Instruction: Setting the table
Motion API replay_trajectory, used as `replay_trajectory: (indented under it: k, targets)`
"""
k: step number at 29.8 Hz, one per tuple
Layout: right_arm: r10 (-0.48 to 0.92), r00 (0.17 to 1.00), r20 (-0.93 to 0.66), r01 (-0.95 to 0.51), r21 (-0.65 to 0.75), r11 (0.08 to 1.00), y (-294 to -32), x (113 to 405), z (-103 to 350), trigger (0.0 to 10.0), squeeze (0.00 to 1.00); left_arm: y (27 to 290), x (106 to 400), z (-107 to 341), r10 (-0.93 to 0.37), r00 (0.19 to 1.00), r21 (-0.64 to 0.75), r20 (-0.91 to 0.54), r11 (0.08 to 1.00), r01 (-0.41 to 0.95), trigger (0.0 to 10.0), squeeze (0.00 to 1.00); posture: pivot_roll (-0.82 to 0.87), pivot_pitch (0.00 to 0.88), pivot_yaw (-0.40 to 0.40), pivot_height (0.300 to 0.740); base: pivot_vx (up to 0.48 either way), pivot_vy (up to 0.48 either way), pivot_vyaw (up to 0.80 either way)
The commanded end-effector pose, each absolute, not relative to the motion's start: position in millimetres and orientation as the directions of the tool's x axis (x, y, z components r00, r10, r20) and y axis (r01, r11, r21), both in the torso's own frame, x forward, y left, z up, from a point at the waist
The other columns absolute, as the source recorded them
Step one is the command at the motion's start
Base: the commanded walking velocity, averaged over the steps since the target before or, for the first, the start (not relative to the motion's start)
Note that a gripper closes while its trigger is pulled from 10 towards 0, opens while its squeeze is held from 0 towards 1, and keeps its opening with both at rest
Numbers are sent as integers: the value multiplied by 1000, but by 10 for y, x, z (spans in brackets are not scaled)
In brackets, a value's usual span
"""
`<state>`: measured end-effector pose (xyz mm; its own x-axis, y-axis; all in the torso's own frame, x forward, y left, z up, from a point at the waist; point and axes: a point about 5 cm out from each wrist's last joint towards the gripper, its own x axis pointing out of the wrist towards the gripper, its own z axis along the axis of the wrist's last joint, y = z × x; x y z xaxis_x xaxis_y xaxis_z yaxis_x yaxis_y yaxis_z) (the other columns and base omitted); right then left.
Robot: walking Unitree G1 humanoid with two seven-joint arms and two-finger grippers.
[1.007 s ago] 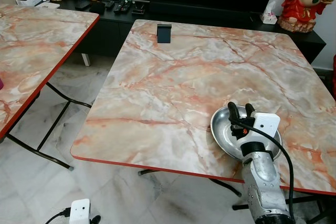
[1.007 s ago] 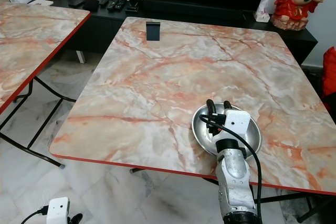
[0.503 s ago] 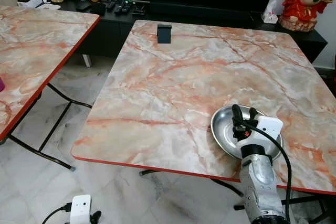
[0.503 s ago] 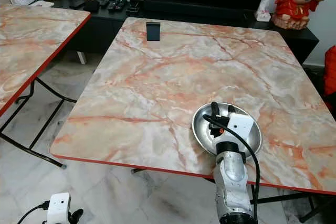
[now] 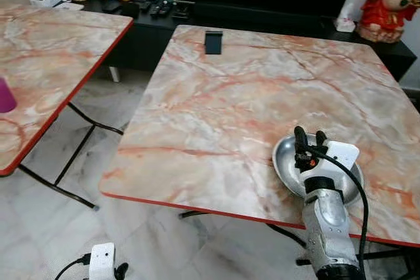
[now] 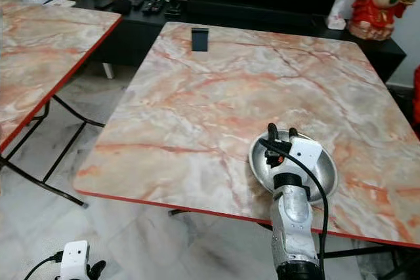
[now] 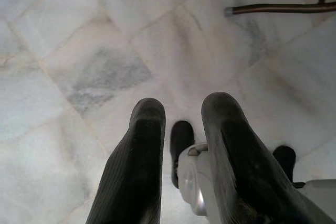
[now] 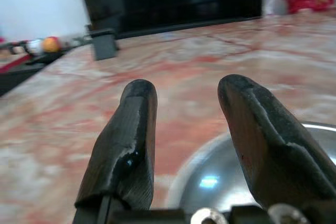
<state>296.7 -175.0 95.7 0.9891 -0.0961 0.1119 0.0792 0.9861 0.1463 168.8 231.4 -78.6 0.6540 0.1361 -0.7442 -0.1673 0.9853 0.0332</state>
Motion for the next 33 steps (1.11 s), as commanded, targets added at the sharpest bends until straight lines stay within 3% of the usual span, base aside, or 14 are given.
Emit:
replay_trajectory:
  k: [1,6,33]
  targets:
    - [-81,988,133,63,136,989,-1739,3009,1024,10000,0,2304,1724,-773,145,660,25,-737,982,-187,10000,0,14,0,-72,740,0,-401,0]
    - [-69,987,143,46,155,987,-1677,3076,1074,10000,0,2288,1745,-769,136,659,18,-739,983,-183,10000,0,2,0,-65,740,0,0,0]
    - [-69,986,151,40,186,982,-1607,3181,1138,10000,0,2342,1590,-831,141,616,21,-775,980,-198,10000,0,16,0,-51,740,0,453,0]
